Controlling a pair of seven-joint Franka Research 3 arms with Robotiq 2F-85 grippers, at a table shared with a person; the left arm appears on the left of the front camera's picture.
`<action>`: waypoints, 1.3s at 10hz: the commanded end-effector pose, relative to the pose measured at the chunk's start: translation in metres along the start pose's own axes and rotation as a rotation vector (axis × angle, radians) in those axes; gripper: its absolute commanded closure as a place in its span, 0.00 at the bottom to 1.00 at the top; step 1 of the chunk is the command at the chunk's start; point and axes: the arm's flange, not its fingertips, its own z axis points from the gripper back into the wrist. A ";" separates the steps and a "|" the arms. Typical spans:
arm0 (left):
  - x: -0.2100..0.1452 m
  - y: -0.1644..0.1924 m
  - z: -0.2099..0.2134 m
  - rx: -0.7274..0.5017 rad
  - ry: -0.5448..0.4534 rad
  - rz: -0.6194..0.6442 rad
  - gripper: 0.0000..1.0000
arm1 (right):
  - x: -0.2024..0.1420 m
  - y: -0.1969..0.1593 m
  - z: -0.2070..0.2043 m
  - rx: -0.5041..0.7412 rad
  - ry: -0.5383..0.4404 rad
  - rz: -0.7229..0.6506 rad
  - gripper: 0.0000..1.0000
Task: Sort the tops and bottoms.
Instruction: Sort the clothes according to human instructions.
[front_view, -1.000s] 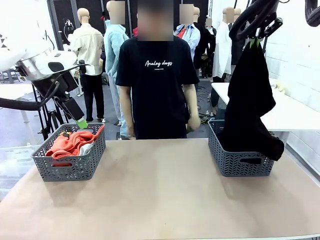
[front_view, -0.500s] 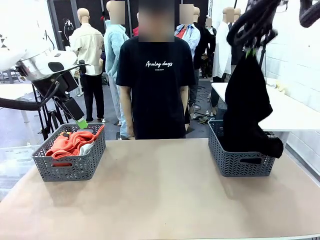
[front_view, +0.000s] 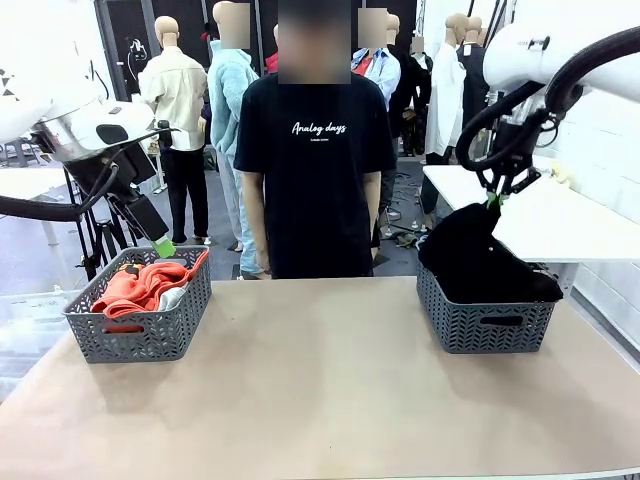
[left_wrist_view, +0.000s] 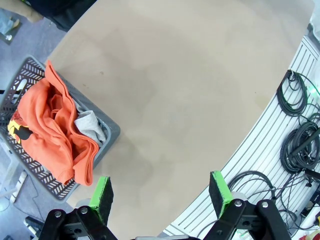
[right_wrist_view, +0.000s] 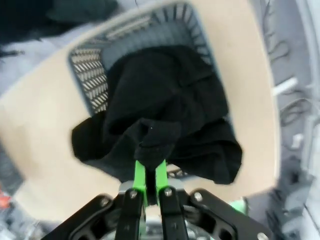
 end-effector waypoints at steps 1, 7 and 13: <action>-0.002 -0.001 0.001 -0.001 0.000 -0.001 0.00 | -0.003 0.005 0.017 0.021 -0.062 -0.021 1.00; -0.002 -0.001 0.001 -0.001 0.000 -0.001 0.00 | 0.034 0.018 -0.027 -0.152 0.043 0.118 1.00; -0.002 -0.001 0.001 -0.001 0.000 -0.001 0.00 | 0.074 0.042 -0.142 -0.201 0.271 0.318 1.00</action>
